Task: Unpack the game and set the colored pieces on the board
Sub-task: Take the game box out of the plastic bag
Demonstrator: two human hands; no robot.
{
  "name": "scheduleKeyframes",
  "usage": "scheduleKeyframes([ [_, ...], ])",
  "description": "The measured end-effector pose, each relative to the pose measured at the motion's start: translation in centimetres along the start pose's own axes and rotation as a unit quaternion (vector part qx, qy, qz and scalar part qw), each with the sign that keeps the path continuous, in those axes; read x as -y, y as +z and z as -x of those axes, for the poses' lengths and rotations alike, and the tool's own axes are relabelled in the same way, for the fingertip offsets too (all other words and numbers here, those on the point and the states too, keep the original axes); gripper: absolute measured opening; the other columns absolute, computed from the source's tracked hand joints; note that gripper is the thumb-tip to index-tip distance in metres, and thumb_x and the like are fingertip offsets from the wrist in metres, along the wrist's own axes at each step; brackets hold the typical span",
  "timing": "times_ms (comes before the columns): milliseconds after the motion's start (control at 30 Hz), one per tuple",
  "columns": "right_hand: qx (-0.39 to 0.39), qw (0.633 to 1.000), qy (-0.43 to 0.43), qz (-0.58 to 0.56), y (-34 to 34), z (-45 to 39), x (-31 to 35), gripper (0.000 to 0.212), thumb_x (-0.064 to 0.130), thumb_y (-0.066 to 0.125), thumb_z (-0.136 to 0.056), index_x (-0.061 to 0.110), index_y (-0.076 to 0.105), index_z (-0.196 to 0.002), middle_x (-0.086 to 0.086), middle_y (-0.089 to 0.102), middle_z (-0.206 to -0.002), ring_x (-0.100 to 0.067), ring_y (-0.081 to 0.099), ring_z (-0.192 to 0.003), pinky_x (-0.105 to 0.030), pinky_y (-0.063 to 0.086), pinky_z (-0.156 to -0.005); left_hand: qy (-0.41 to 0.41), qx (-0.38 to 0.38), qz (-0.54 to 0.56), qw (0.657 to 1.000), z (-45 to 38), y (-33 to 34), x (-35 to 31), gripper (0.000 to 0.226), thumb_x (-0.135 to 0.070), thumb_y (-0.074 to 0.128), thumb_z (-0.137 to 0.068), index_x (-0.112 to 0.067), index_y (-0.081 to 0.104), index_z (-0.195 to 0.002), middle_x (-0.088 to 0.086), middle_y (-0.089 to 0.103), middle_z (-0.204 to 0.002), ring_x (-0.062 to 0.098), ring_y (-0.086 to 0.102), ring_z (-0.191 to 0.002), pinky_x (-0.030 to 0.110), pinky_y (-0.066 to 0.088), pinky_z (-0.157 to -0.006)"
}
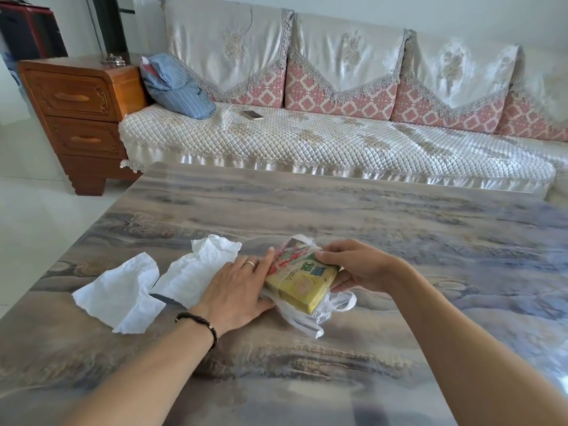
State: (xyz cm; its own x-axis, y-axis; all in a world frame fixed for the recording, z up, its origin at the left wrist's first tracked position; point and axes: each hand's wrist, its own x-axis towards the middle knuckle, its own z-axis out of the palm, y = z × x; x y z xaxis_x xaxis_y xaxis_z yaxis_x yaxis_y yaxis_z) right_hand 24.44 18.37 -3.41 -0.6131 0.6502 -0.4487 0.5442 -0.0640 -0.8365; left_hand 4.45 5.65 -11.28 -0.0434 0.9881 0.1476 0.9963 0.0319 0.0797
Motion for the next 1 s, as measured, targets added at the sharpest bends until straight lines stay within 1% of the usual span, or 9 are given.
scheduleKeyframes([
  [133, -0.005, 0.996, -0.002, -0.085, -0.7, -1.1, -1.5, 0.024, 0.021, 0.054, -0.097, 0.004, 0.066, -0.110, -0.023, 0.068, -0.110, -0.038, 0.065, -0.096, -0.050, 0.052, -0.092, 0.014, -0.029, 0.123, 0.992, 0.8, -1.1, -1.6, 0.099, -0.025, 0.052, -0.084, -0.023, -0.022, -0.149, 0.001, -0.016, -0.160, 0.014, -0.017, -0.146, 0.032, 0.004, -0.121],
  [200, -0.012, 0.993, -0.008, -0.119, -0.7, -1.7, -1.9, 0.023, 0.016, 0.053, -0.098, 0.002, 0.067, -0.110, -0.022, 0.068, -0.112, -0.037, 0.066, -0.102, -0.051, 0.052, -0.094, 0.047, -0.062, 0.112, 0.991, 2.2, -0.9, -3.4, 0.097, -0.028, 0.050, -0.083, -0.019, -0.020, -0.150, 0.001, -0.026, -0.157, 0.012, -0.025, -0.144, 0.034, -0.003, -0.121],
  [300, -0.002, 0.995, 0.001, -0.104, -0.9, -2.3, -1.9, 0.024, 0.016, 0.056, -0.096, 0.003, 0.065, -0.114, -0.019, 0.069, -0.112, -0.031, 0.067, -0.101, -0.047, 0.054, -0.091, 0.009, -0.008, 0.117, 0.993, 2.6, 0.3, -4.1, 0.094, -0.055, 0.041, -0.093, -0.013, -0.021, -0.150, 0.006, -0.013, -0.160, 0.016, -0.005, -0.148, 0.028, 0.002, -0.120],
  [400, -0.034, 0.996, 0.021, -0.085, -1.9, -2.5, -1.8, 0.033, 0.015, 0.062, -0.092, 0.010, 0.056, -0.124, -0.019, 0.069, -0.109, -0.031, 0.069, -0.093, -0.044, 0.059, -0.078, -0.035, 0.021, 0.073, 0.997, 0.5, 0.7, -3.3, 0.090, -0.062, 0.034, -0.094, -0.012, -0.012, -0.152, 0.011, 0.013, -0.160, 0.023, 0.014, -0.147, 0.031, 0.011, -0.118],
  [500, -0.089, 0.991, 0.009, -0.094, -3.8, -2.0, -1.8, 0.032, 0.011, 0.064, -0.091, 0.008, 0.056, -0.121, -0.017, 0.070, -0.101, -0.026, 0.070, -0.083, -0.040, 0.059, -0.071, -0.065, 0.052, 0.020, 0.996, -1.7, 1.4, -2.6, 0.080, -0.062, 0.026, -0.095, -0.012, 0.003, -0.154, 0.014, 0.007, -0.161, 0.026, 0.005, -0.148, 0.038, 0.006, -0.121],
  [633, -0.116, 0.983, -0.015, -0.138, -5.3, -0.7, -3.2, 0.020, 0.012, 0.059, -0.094, 0.001, 0.063, -0.110, -0.017, 0.070, -0.099, -0.026, 0.067, -0.087, -0.043, 0.058, -0.081, -0.140, 0.048, 0.015, 0.989, -4.7, 2.8, -1.8, 0.079, -0.061, 0.022, -0.094, -0.010, 0.006, -0.153, 0.020, 0.004, -0.160, 0.032, 0.002, -0.148, 0.043, 0.006, -0.120],
  [733, -0.092, 0.980, -0.020, -0.178, -4.2, 0.1, -4.4, 0.018, 0.014, 0.055, -0.096, 0.003, 0.067, -0.104, -0.017, 0.071, -0.100, -0.024, 0.068, -0.085, -0.040, 0.058, -0.078, -0.183, 0.001, 0.028, 0.983, -6.7, 3.0, -1.4, 0.073, -0.056, 0.030, -0.094, -0.009, 0.022, -0.148, 0.021, 0.017, -0.157, 0.033, 0.008, -0.147, 0.045, 0.011, -0.119],
  [867, -0.069, 0.983, -0.012, -0.168, -1.6, 0.4, -5.8, 0.018, 0.014, 0.054, -0.097, 0.004, 0.067, -0.105, -0.014, 0.073, -0.099, -0.023, 0.069, -0.085, -0.037, 0.057, -0.074, -0.124, -0.122, 0.064, 0.983, -6.4, 2.8, -1.6, 0.057, -0.035, 0.045, -0.094, -0.010, 0.035, -0.143, 0.012, 0.035, -0.152, 0.033, 0.016, -0.145, 0.052, 0.018, -0.116],
  [1000, -0.066, 0.988, -0.027, -0.135, 0.0, 1.4, -6.0, 0.019, 0.015, 0.056, -0.096, 0.006, 0.068, -0.106, -0.013, 0.073, -0.099, -0.018, 0.067, -0.081, -0.029, 0.055, -0.067, -0.073, -0.227, 0.212, 0.948, -1.7, 1.3, -3.0, 0.049, -0.033, 0.030, -0.097, -0.009, 0.047, -0.135, 0.008, 0.044, -0.144, 0.023, 0.032, -0.139, 0.044, 0.030, -0.112],
])
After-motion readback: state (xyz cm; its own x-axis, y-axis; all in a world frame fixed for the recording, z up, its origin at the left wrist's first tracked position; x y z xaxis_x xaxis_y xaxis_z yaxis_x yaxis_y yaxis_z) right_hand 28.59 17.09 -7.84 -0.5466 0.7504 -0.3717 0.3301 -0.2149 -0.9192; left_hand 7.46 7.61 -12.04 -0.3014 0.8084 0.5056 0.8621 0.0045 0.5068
